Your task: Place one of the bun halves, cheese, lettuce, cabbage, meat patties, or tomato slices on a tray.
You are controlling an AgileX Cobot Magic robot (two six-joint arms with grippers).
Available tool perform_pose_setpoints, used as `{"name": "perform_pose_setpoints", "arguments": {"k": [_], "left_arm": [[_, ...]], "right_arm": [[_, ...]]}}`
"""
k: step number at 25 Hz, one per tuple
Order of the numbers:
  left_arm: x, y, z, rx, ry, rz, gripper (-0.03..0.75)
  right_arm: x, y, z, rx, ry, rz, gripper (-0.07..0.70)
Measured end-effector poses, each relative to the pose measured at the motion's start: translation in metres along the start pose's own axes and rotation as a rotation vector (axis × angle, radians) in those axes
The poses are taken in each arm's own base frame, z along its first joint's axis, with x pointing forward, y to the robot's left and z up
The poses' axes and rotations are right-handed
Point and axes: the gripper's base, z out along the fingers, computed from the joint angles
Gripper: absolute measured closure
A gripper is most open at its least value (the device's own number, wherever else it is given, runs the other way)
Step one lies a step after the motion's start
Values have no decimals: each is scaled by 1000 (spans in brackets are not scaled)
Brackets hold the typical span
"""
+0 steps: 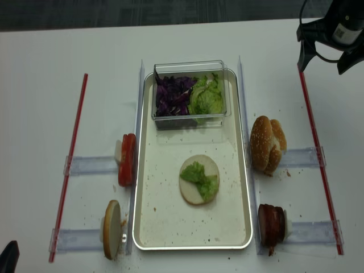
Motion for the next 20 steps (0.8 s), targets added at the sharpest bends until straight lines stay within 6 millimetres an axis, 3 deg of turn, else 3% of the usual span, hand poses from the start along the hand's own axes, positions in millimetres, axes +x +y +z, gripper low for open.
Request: {"name": "perform_pose_setpoints", "arguments": {"k": [4,9,20], "left_arm": [[0,0,0,0,0,0,170],[0,0,0,0,0,0,170],[0,0,0,0,0,0,170]], "right_arm": [[18,-1,7,-1,54,7,-46],[47,1,0,2,51,4,-46],[148,5,-17,8,28,-9,-46]]}}
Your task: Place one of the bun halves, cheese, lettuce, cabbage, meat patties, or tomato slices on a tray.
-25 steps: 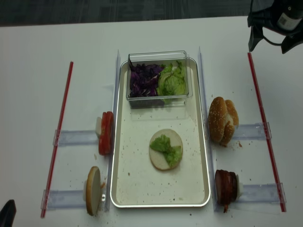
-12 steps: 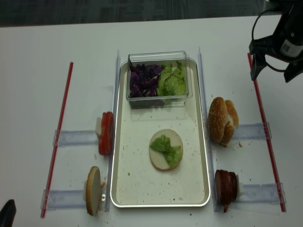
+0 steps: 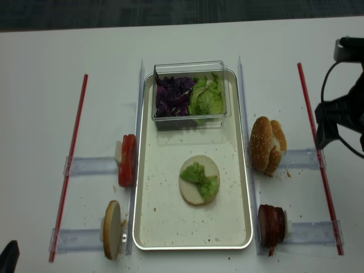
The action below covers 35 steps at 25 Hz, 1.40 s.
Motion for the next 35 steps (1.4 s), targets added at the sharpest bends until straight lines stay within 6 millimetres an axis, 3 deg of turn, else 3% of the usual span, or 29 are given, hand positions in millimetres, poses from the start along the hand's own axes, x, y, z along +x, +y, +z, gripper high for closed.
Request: {"name": "perform_pose_setpoints", "arguments": {"k": [9,17,30,35], "left_arm": [[0,0,0,0,0,0,170],[0,0,0,0,0,0,170],[0,0,0,0,0,0,170],[0,0,0,0,0,0,170]], "right_arm": [[75,4,-14,4,-92,-20,-46],[124,5,-15,25,-196,-44,-46],[165,7,-24,34,-336,-72,-46],[179,9,-33,38,-439,-87,3]]}}
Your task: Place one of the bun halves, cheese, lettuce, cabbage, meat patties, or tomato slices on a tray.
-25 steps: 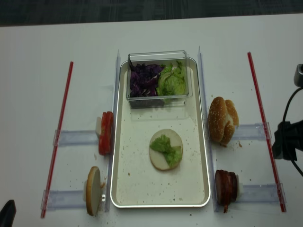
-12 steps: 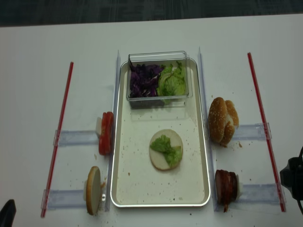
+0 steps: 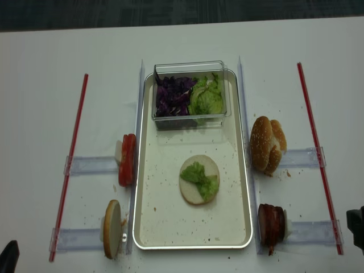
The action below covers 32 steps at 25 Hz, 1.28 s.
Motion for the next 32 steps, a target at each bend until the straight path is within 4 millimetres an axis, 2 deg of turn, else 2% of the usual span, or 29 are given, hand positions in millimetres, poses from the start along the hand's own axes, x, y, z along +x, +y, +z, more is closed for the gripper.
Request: {"name": "perform_pose_setpoints", "arguments": {"k": [11,18,32], "left_arm": [[0,0,0,0,0,0,170],[0,0,0,0,0,0,170],[0,0,0,0,0,0,170]], "right_arm": [[33,7,-35,13,-311,-46,22],[57,10,-49,23,-484,-74,24],[59,10,-50,27,-496,-48,22]]}}
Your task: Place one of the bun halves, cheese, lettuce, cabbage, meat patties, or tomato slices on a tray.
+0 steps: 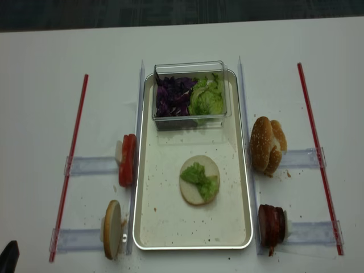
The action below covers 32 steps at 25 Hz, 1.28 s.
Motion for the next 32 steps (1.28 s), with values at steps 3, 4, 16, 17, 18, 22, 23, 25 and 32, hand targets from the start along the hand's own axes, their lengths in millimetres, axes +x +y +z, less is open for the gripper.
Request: {"name": "perform_pose_setpoints", "arguments": {"k": [3,4,16,17,18,22,23,25,32], "left_arm": [[0,0,0,0,0,0,170],[0,0,0,0,0,0,170],[0,0,0,0,0,0,170],[0,0,0,0,0,0,170],[0,0,0,0,0,0,170],[0,0,0,0,0,0,170],[0,0,0,0,0,0,170],[0,0,0,0,0,0,170],[0,0,0,0,0,0,170]], "right_arm": [[0,-1,0,7,1,12,13],[0,-1,0,8,1,11,11],[0,-1,0,8,1,24,6],[0,-1,0,8,1,24,6],[0,-1,0,8,1,24,6],[0,-1,0,8,1,25,6],[0,-1,0,8,1,25,6],[0,-1,0,8,1,25,6],[0,-1,0,8,1,25,7]]}}
